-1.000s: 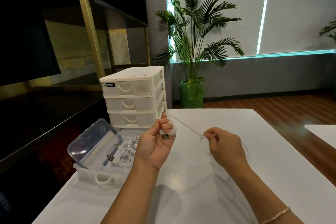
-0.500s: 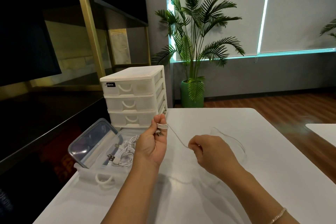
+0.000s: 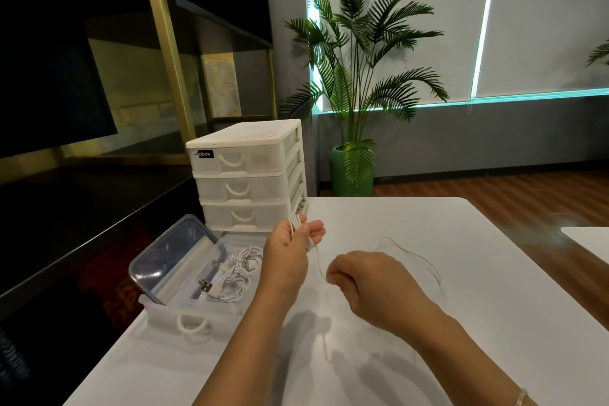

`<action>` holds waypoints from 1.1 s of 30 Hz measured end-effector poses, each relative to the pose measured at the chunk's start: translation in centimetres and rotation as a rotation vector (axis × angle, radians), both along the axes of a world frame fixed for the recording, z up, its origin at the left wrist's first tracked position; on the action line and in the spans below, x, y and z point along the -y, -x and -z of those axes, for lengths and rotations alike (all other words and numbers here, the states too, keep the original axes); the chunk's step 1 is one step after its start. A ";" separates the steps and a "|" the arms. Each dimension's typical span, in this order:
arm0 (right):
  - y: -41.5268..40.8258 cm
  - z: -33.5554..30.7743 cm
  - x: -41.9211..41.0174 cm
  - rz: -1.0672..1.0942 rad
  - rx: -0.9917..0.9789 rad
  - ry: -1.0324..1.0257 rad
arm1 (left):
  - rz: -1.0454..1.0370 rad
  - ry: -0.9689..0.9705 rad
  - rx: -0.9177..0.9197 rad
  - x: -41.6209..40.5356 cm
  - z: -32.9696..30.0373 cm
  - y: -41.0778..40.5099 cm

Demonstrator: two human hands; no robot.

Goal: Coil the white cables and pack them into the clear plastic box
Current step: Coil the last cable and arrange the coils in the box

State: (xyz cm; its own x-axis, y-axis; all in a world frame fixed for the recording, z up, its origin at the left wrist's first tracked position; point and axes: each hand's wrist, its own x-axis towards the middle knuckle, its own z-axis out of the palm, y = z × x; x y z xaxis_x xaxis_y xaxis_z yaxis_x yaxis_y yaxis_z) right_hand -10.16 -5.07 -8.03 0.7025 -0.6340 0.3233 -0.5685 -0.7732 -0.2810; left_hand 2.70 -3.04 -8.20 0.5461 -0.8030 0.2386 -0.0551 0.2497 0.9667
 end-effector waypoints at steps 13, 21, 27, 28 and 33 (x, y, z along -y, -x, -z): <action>-0.1 -0.5 -0.9 -0.105 -0.052 -0.015 | 0.066 -0.046 -0.167 -0.2 -0.6 0.7; -0.2 0.3 -0.6 -0.091 -0.120 -0.019 | 0.227 0.093 -0.681 -0.5 -1.6 0.7; 0.0 -0.4 -0.6 -0.098 -0.078 -0.012 | 0.113 -0.036 -0.282 -0.5 -1.1 0.7; 0.1 -0.4 -0.6 -0.095 -0.074 -0.015 | 0.103 -0.047 -0.229 -0.5 -0.9 0.7; 0.5 -0.8 -0.8 -0.089 0.006 0.002 | 0.107 -0.092 0.053 -0.6 -0.5 0.8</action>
